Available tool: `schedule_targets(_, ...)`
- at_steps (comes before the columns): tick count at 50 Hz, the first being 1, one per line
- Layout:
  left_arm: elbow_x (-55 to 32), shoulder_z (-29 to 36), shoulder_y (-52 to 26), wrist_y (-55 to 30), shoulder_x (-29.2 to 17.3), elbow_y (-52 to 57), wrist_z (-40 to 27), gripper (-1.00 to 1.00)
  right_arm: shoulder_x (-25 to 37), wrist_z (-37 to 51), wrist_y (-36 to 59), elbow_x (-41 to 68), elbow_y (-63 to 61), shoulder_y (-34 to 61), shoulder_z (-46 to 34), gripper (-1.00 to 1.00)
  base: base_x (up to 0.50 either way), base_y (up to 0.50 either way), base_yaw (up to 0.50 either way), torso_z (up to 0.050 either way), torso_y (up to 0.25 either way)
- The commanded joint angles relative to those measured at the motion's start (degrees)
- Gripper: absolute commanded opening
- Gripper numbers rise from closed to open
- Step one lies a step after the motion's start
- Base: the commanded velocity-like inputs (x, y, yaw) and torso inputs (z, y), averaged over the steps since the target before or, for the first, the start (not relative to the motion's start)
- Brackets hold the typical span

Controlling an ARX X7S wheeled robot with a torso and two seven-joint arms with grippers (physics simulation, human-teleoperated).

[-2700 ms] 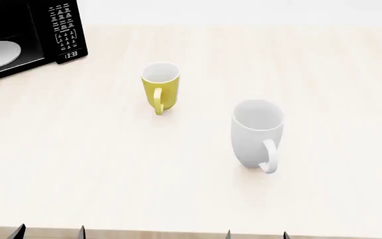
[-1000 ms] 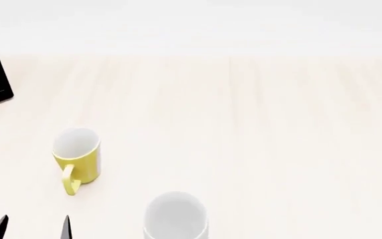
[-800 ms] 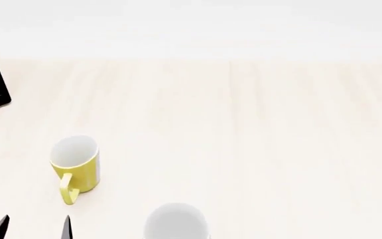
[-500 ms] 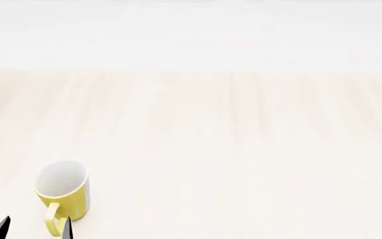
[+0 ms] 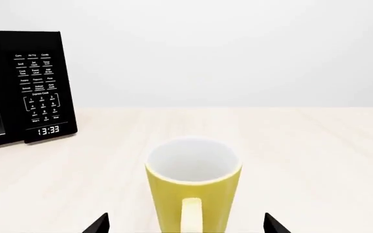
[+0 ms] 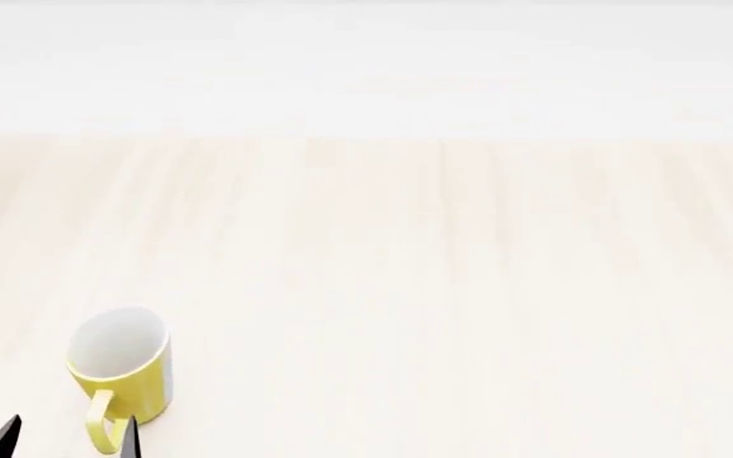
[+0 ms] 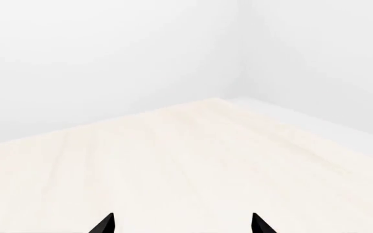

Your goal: Put the yellow and white mug to the front of the white mug.

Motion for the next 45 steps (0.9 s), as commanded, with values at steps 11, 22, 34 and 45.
schedule_targets(11,1.17,1.49,-4.08,2.79,1.30,-11.24,-1.44,1.00,0.51,0.98,0.14,0.22,0.08,-0.09,-0.84,1.00,0.00,0.00,0.00,0.000,0.000)
schedule_targets(22,1.37,2.41,-4.92,3.19,1.28,-13.73,-1.70,1.00,0.77,1.38,0.15,0.34,0.39,0.07,-1.25,1.00,0.00,0.00,0.00,0.000,0.000)
schedule_targets(34,0.66,2.39,-6.27,2.36,1.15,-13.45,-2.39,1.00,1.15,1.49,-0.06,0.73,1.00,0.26,-1.54,1.00,0.00,0.00,0.00,0.000,0.000)
schedule_targets(45,0.67,2.91,-6.69,2.12,1.02,-13.15,-3.16,1.00,1.37,1.73,-0.25,0.78,1.64,0.49,-1.97,1.00,0.00,0.00,0.00,0.000,0.000)
